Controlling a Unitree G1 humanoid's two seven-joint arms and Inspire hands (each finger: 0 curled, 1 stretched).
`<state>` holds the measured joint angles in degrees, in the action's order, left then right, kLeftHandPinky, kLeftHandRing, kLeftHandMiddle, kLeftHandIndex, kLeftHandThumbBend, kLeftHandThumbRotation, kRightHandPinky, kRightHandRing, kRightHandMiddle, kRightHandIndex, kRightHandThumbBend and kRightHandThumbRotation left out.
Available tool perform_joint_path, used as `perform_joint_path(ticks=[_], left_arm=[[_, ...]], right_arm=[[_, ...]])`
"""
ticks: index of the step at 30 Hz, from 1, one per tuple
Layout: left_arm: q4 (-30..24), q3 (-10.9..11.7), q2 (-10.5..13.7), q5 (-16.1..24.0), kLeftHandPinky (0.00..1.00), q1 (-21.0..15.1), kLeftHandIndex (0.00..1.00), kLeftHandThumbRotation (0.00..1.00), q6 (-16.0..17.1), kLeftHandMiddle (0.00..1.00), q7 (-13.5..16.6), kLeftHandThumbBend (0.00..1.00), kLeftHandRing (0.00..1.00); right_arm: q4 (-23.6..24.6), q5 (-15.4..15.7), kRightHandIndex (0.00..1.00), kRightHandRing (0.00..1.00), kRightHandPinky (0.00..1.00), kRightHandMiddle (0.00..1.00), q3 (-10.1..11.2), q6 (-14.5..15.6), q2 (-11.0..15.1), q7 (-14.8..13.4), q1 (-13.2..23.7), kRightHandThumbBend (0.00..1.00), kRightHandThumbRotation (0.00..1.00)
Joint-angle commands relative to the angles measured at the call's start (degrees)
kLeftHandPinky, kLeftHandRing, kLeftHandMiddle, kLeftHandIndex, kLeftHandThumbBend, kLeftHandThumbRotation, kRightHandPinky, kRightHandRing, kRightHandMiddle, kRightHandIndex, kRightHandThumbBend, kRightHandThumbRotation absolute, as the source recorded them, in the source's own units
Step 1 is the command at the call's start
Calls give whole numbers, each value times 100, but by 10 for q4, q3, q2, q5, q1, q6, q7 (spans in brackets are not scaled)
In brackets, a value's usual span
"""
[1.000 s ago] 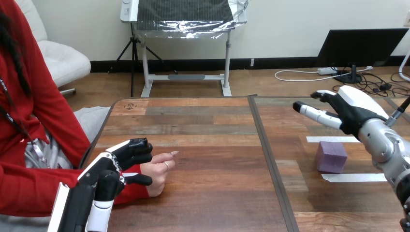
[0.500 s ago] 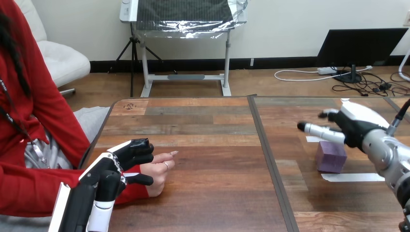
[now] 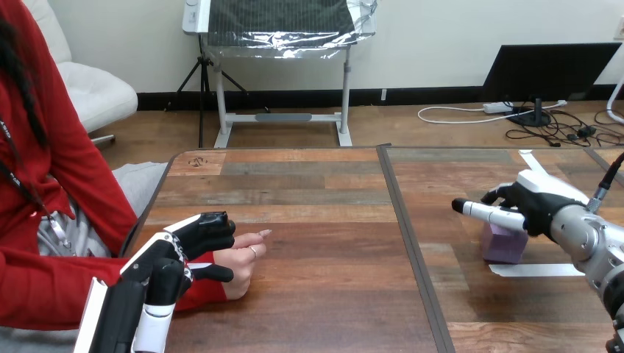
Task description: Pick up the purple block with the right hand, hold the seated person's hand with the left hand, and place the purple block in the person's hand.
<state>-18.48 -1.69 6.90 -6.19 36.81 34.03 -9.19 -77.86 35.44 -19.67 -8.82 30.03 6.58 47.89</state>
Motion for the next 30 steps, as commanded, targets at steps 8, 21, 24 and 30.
perform_joint_path(ticks=[8,21,24,30], left_arm=[[-27,-2,-3,-6,59,-34,71,100,2,74,-3,58,74],[-27,-1,-1,-7,59,-36,70,100,2,74,-5,59,73],[-26,0,0,-8,59,-38,70,100,3,73,-6,59,73],[-26,0,2,-14,59,-39,70,100,2,73,-10,59,73]], right_arm=[[1,-10,90,86,82,89,1,17,-5,20,8,70,100],[2,-11,91,87,78,89,-3,16,-8,29,3,75,98],[2,-10,91,87,79,89,-5,17,-8,31,3,74,95],[2,-16,91,92,83,92,0,23,-8,46,8,75,78]])
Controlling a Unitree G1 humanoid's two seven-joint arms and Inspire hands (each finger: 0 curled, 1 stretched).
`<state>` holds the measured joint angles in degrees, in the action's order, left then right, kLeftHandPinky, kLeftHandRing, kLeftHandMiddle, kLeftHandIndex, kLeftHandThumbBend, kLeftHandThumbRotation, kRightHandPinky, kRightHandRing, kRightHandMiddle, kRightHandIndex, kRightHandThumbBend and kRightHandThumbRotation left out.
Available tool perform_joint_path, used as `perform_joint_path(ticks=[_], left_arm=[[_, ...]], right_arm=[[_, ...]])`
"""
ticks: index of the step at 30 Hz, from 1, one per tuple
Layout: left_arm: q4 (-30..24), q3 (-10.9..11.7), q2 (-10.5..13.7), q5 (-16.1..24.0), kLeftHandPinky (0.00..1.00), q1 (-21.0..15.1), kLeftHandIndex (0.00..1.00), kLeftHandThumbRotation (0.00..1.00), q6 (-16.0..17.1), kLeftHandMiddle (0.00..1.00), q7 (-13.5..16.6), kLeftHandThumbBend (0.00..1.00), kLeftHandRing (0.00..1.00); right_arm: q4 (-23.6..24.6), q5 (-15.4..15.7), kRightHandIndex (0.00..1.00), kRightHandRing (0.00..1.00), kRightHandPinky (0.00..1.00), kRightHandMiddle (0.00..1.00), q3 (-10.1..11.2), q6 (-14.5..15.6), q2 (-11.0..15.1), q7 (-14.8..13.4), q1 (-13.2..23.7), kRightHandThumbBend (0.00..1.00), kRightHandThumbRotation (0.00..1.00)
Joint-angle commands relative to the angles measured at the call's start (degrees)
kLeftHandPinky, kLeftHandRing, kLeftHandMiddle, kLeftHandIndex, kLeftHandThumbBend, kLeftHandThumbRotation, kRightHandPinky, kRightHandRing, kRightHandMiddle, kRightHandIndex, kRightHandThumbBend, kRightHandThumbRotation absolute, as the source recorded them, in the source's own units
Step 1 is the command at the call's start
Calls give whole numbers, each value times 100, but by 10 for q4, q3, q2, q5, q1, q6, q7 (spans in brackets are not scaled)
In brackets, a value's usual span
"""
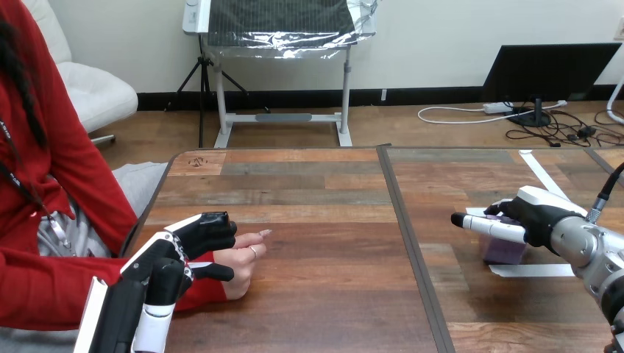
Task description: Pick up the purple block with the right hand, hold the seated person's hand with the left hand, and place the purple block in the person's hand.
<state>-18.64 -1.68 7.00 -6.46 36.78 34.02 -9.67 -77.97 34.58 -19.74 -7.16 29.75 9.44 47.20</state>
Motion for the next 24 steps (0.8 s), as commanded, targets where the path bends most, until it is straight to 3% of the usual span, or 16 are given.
perform_joint_path(ticks=[1,6,12,18,24], left_arm=[[-25,0,1,-12,59,-38,70,100,2,73,-5,59,73],[-25,2,1,-12,59,-39,70,100,1,73,-7,59,73],[-19,4,4,-15,58,-43,70,100,7,73,-12,58,72],[-20,4,4,-18,57,-43,70,100,4,73,-12,58,72],[-17,6,5,-19,57,-45,70,100,7,73,-13,58,72]], right_arm=[[3,-7,91,92,84,92,0,7,-5,19,17,75,76],[3,-9,91,94,86,94,0,10,-4,28,21,79,65],[2,-29,92,95,88,95,17,15,-4,41,23,84,51],[4,-16,90,93,93,93,0,17,-2,32,28,88,39],[3,-17,90,92,98,92,0,19,-1,31,31,90,30]])
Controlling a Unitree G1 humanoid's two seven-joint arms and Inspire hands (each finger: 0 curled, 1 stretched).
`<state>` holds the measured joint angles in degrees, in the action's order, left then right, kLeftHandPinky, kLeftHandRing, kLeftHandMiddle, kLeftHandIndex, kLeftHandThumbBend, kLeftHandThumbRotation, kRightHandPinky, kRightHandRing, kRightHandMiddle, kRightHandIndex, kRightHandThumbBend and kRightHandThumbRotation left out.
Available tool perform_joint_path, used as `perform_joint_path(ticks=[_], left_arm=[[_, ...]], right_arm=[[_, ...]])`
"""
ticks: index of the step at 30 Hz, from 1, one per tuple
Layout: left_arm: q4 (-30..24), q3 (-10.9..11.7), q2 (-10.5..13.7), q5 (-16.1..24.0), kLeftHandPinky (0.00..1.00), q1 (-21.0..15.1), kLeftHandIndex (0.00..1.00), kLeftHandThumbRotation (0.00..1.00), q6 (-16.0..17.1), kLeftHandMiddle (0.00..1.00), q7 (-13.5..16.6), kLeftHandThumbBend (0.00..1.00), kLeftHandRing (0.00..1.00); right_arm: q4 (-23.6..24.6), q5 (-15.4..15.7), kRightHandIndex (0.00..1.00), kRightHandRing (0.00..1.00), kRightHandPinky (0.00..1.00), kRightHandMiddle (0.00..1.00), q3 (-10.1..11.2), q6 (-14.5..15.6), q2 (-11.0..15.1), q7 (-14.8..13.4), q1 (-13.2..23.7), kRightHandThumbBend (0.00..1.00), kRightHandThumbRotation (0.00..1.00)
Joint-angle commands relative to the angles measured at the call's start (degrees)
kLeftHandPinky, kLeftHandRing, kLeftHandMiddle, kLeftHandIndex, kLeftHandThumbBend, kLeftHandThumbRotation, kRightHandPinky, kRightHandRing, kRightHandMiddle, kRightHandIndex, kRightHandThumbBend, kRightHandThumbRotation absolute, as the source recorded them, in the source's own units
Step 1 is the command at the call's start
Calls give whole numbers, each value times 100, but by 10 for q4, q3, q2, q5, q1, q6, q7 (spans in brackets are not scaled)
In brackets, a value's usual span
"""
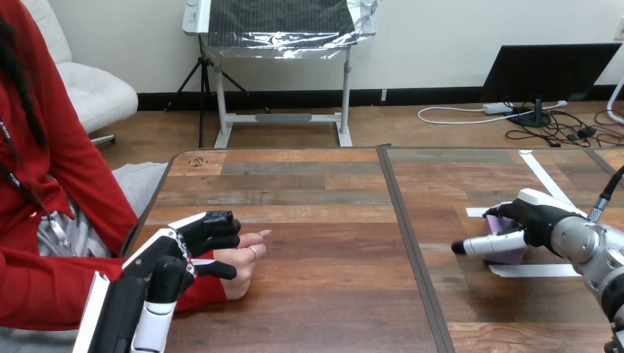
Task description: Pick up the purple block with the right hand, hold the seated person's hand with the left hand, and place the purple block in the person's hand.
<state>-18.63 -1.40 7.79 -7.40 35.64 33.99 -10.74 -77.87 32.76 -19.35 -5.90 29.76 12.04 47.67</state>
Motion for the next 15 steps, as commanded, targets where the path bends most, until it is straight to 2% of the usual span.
perform_joint_path(ticks=[1,7,10,15], left_arm=[[-17,4,-3,-8,57,-34,70,100,8,73,-2,58,72],[-14,4,-2,-14,56,-37,69,100,11,72,-5,58,71],[-14,5,-1,-15,56,-37,69,100,10,72,-6,58,71],[-14,7,0,-17,56,-37,69,100,9,72,-8,58,71]], right_arm=[[1,1,90,92,98,92,-3,7,-1,4,26,90,28],[2,4,90,91,99,91,-6,3,0,2,29,90,20],[4,5,89,89,95,89,-7,0,1,0,30,90,20],[3,3,89,87,84,89,-4,6,0,-2,31,89,17]])
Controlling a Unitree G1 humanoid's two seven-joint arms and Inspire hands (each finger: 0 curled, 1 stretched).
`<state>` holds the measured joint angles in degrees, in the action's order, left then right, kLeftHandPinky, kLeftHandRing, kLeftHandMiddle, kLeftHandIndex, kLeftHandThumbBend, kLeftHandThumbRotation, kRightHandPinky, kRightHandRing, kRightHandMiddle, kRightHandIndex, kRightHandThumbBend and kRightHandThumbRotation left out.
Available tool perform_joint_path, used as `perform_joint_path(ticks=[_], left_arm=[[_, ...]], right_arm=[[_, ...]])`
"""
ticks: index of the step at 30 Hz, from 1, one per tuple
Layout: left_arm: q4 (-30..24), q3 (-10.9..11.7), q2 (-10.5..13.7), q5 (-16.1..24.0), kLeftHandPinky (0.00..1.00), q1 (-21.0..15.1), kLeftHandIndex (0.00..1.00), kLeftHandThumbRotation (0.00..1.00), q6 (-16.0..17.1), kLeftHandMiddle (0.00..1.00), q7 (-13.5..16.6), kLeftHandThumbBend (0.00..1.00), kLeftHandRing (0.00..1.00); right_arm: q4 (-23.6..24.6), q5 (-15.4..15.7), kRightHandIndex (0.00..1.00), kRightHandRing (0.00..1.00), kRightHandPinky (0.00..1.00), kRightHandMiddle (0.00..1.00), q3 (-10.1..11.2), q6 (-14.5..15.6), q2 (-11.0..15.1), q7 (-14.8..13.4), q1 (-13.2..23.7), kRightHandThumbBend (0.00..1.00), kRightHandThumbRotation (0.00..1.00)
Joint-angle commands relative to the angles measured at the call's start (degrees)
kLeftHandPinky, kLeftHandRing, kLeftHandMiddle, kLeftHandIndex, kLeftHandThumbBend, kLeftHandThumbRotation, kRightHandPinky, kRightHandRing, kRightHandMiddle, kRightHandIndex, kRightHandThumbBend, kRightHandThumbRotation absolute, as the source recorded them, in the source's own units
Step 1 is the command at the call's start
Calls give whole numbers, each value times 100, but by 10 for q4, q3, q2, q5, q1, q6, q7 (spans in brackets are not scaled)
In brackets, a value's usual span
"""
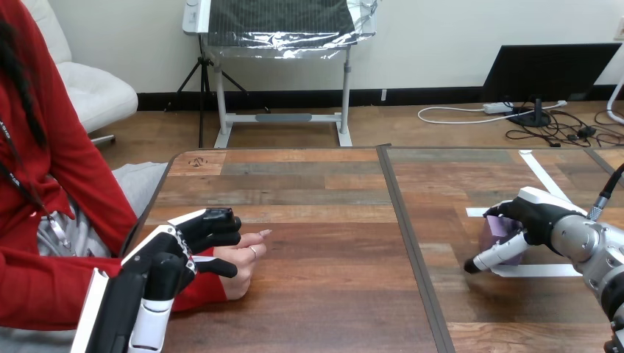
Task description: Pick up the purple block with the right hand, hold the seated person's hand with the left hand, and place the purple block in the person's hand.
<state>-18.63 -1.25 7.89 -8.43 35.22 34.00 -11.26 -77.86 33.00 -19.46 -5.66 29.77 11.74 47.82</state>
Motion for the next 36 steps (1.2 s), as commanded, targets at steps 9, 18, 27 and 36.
perform_joint_path(ticks=[9,18,27,36], left_arm=[[-13,7,-1,-3,55,-34,69,100,9,72,-4,58,71],[-13,9,-1,0,55,-36,69,100,10,72,-3,57,71],[-16,9,-1,-2,55,-35,68,100,5,72,-2,59,71],[-13,10,1,-3,55,-37,68,100,9,72,-5,58,71]], right_arm=[[2,0,89,85,78,88,-1,-2,2,-7,28,86,12],[5,-5,89,84,75,88,3,-7,3,-5,30,83,9],[5,-1,87,82,74,85,-1,-11,5,-10,31,79,5],[7,-1,85,78,71,82,0,-24,9,-18,29,75,1]])
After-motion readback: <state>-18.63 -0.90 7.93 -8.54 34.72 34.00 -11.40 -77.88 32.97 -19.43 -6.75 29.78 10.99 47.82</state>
